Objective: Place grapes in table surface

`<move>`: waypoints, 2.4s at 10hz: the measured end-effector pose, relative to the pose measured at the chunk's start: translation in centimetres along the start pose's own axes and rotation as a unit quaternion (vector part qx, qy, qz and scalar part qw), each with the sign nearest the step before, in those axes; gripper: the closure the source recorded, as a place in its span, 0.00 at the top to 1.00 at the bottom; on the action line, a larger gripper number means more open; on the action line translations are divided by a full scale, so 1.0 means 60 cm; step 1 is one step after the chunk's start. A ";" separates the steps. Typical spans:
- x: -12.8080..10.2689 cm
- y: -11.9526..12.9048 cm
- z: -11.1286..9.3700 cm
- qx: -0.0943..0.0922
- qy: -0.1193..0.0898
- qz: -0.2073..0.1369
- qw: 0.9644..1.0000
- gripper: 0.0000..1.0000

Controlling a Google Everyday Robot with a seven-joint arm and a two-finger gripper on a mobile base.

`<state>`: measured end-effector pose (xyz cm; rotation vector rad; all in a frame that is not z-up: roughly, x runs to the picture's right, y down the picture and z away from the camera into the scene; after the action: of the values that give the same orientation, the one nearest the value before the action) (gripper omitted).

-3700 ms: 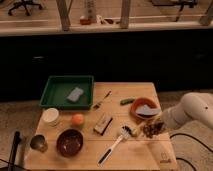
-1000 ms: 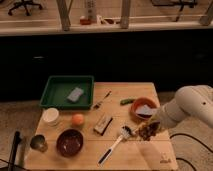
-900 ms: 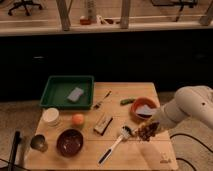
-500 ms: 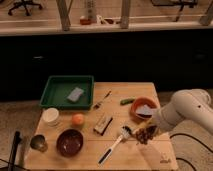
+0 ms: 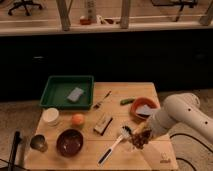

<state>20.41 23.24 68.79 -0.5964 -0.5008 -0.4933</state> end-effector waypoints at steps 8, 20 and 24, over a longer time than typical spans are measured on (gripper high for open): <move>0.001 0.023 0.108 -0.046 -0.007 0.021 0.999 0.00; -0.009 0.039 0.160 -0.061 -0.033 0.033 0.997 0.39; -0.006 0.038 0.159 -0.066 -0.033 0.029 0.997 0.77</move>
<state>18.60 31.01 74.49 -0.7545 -0.5158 -0.4557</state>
